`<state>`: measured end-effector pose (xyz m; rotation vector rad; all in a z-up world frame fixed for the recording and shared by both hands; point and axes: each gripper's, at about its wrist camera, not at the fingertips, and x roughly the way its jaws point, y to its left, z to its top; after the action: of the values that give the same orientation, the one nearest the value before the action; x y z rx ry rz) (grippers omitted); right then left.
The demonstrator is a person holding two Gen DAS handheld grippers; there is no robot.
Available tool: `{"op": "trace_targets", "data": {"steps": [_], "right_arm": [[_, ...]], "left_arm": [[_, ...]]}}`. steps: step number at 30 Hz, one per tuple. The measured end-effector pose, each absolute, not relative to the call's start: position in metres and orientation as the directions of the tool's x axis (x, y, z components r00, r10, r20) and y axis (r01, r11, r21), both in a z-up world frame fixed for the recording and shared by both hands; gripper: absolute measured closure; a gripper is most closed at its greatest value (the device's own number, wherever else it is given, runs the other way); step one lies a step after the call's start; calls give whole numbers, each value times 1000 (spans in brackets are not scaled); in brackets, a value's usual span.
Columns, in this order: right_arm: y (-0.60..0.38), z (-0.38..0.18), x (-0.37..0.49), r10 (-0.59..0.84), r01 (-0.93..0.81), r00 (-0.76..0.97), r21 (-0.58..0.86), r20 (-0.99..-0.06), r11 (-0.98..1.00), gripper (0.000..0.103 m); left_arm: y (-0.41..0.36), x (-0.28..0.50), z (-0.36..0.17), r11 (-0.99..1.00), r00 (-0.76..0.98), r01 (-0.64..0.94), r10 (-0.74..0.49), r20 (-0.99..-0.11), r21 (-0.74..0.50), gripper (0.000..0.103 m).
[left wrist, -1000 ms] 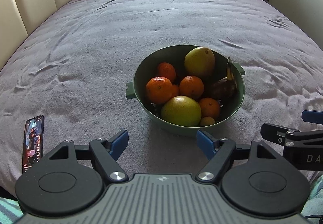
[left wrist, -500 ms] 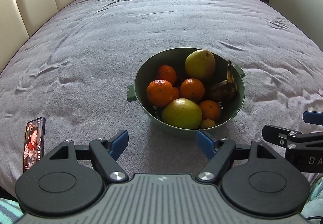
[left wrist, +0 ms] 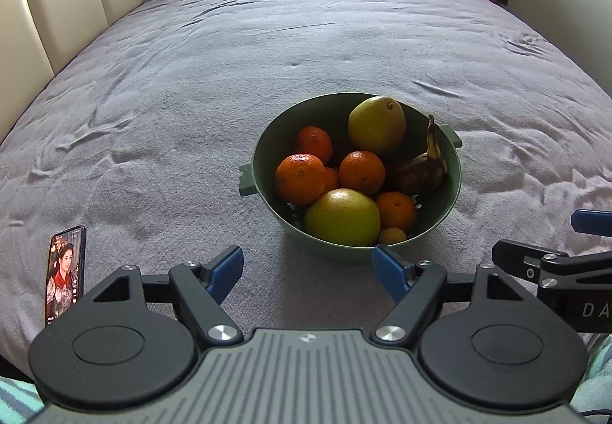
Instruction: Organize fruits
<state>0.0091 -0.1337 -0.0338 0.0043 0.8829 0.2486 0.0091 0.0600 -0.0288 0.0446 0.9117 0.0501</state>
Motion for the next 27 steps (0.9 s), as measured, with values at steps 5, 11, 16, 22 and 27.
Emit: {"op": "trace_targets", "data": {"steps": [5,11,16,22,27], "right_arm": [[-133,-34,10,218,-217,605,105,-766,970,4],[-132,-34,10,218,-217,605,105,-766,970,4],[-132,-34,10,220,-217,604,107,-766,970,4],[-132,-34,10,221,-217,603,108,-767,970,4],[-132,-35,9,223,-219,601,110,-767,969,4]], "left_arm": [[59,9,-28,998,614,-25,62,-787,59,13],[59,9,-28,998,615,-24,62,-786,59,13],[59,9,-28,998,616,-25,63,-786,60,13],[59,9,-28,998,615,-24,62,-786,60,13],[59,8,-27,998,616,-25,63,-785,60,13]]}}
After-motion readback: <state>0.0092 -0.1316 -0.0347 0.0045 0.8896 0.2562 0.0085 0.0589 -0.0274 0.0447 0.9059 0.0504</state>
